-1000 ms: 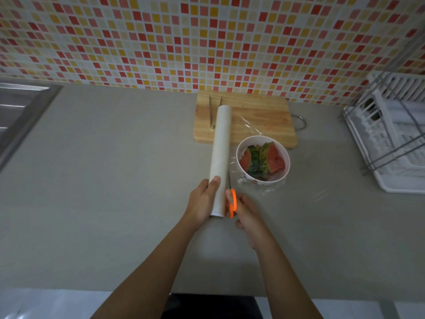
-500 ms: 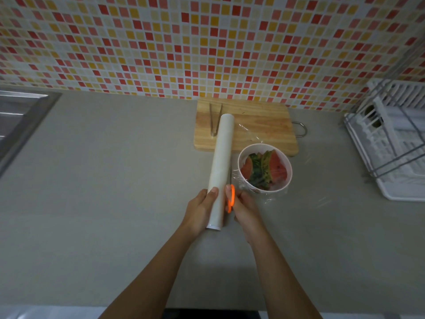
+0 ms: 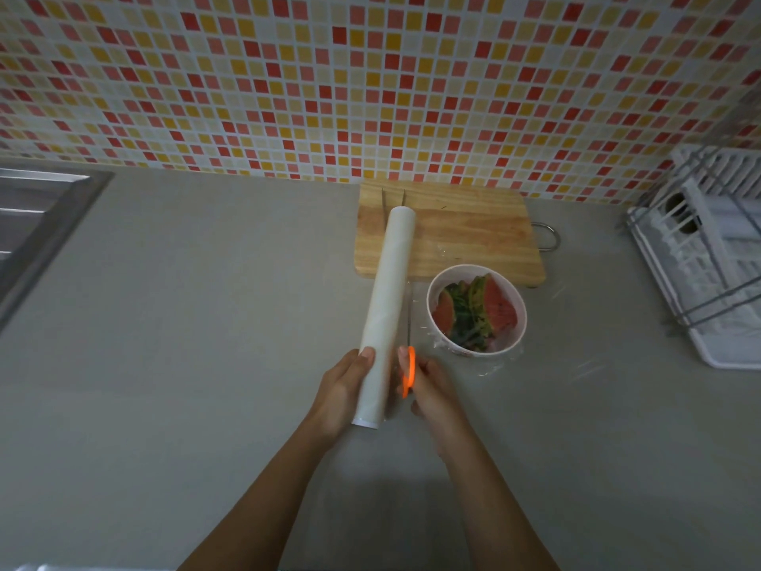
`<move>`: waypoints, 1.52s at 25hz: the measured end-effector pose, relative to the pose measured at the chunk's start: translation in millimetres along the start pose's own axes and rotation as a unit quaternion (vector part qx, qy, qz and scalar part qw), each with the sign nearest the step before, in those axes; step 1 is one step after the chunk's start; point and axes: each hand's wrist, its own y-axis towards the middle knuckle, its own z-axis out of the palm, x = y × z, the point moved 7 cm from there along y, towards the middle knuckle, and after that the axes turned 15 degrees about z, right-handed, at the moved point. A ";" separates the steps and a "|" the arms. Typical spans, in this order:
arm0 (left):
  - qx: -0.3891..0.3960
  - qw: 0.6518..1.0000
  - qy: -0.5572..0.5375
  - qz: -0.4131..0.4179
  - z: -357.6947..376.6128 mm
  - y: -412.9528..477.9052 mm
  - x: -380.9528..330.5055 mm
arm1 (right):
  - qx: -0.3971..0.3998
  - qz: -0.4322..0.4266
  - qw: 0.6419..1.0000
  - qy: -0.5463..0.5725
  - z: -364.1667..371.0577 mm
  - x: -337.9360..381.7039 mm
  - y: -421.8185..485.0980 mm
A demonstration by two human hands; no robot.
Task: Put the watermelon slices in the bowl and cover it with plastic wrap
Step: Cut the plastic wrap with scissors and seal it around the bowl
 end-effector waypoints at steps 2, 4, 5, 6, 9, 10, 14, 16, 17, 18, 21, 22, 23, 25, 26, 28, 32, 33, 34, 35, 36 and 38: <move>0.015 1.000 -0.019 -0.013 -1.7 2.4 0.9 | 0.000 0.031 1.000 -0.003 3.6 -12.8 2.6; 0.030 0.999 -0.023 -0.025 -3.0 3.0 -0.5 | 0.001 0.029 1.000 0.000 6.8 -8.3 7.7; 0.031 0.999 -0.019 -0.028 -4.5 3.1 -1.1 | -0.006 0.022 1.000 0.001 7.3 -1.1 11.6; 0.031 0.999 -0.011 -0.028 -6.1 3.4 -1.5 | -0.015 0.016 1.000 0.002 7.6 7.2 15.1; 0.028 0.999 0.004 -0.025 -10.3 3.9 -1.1 | -0.030 -0.016 0.999 0.024 9.5 25.2 23.3; 0.028 0.999 0.003 -0.024 -11.2 3.7 -0.8 | -0.034 -0.044 0.998 0.037 9.5 29.0 23.8; 0.038 0.999 -0.002 -0.024 -17.3 3.4 0.9 | -0.030 -0.094 0.994 0.054 14.4 35.9 23.8; 0.040 0.999 -0.001 -0.029 -22.0 3.7 1.8 | -0.029 -0.039 0.997 0.055 17.7 33.1 28.3; 0.041 0.999 -0.001 -0.032 -24.1 3.9 2.0 | -0.028 -0.022 0.998 0.050 19.9 32.8 29.7; 0.043 0.999 -0.001 -0.034 -25.9 4.6 2.0 | -0.030 -0.021 0.998 0.045 21.8 34.3 30.6; 0.048 0.998 -0.008 -0.038 -29.1 7.4 0.3 | -0.044 -0.060 0.995 0.066 22.2 39.5 28.5; 0.050 0.998 -0.012 -0.042 -29.6 8.2 0.3 | -0.045 -0.060 0.995 0.069 22.3 35.1 28.3; 0.053 0.997 -0.014 -0.046 -30.2 9.0 0.0 | -0.043 -0.045 0.996 0.065 23.1 26.2 27.5; 0.060 0.997 -0.016 -0.049 -31.2 10.1 -1.1 | -0.031 0.004 0.998 0.058 25.6 1.2 25.6; 0.065 0.997 -0.013 -0.048 -31.9 10.5 -1.4 | -0.022 0.020 0.998 0.056 27.3 -7.2 26.0; 0.069 0.997 -0.001 -0.047 -34.1 10.0 -2.3 | -0.026 0.034 0.998 0.046 26.7 -3.7 31.6; 0.073 0.996 0.009 -0.046 -35.3 8.5 -7.2 | -0.049 0.011 0.997 0.063 21.6 39.5 45.3; 0.074 0.996 0.010 -0.043 -35.3 8.5 -8.8 | -0.045 0.002 0.996 0.078 22.8 44.7 48.3; 0.074 0.996 0.011 -0.041 -35.5 8.8 -10.3 | -0.043 -0.007 0.995 0.093 24.8 46.2 50.4; 0.074 0.996 0.012 -0.038 -36.2 8.7 -11.5 | -0.048 -0.012 0.993 0.103 26.0 45.0 50.8; 0.075 0.996 0.012 -0.035 -37.0 8.4 -12.4 | -0.055 -0.012 0.992 0.109 26.9 42.4 50.9; 0.078 0.996 0.012 -0.034 -38.8 7.4 -13.1 | -0.060 -0.006 0.991 0.119 28.6 39.7 52.0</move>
